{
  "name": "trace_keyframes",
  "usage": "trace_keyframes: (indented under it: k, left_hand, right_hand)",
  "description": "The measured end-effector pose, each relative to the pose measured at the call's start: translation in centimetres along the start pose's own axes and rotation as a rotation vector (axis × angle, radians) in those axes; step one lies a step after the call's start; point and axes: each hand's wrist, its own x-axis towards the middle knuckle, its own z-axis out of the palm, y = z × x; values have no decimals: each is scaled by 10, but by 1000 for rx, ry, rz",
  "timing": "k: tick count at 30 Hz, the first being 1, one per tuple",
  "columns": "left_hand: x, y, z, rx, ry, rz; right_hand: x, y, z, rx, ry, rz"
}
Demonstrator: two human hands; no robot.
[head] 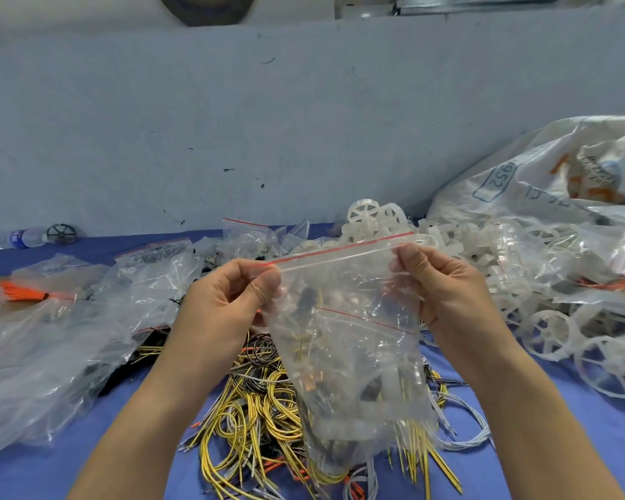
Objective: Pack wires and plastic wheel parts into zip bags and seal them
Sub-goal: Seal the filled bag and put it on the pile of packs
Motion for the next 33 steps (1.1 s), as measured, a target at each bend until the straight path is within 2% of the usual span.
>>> trace_keyframes:
  k: [2, 6, 8, 11, 13, 15, 23, 33]
  left_hand:
    - [2, 6, -2, 63, -9, 16]
    - [21, 38, 8, 440, -50, 227]
    - [36, 53, 27, 642, -160, 324]
    - [53, 64, 57, 795, -377, 326]
    - [59, 65, 69, 793, -496, 265]
    - [61, 66, 74, 770, -535, 248]
    - [59, 71, 80, 843, -410, 343]
    - [45, 78, 82, 687, -413, 252]
  right_hand:
    - [-2, 1, 0, -5, 17, 10]
    - [-3, -1, -2, -69, 18, -26]
    - [-3, 0, 0, -78, 10, -42]
    - [-4, 1, 2, -120, 9, -67]
    - [-6, 1, 2, -128, -5, -86]
    - [-7, 1, 0, -123, -1, -88]
    - [-6, -6, 3, 11, -12, -60]
    - [-8, -11, 3, 17, -12, -62]
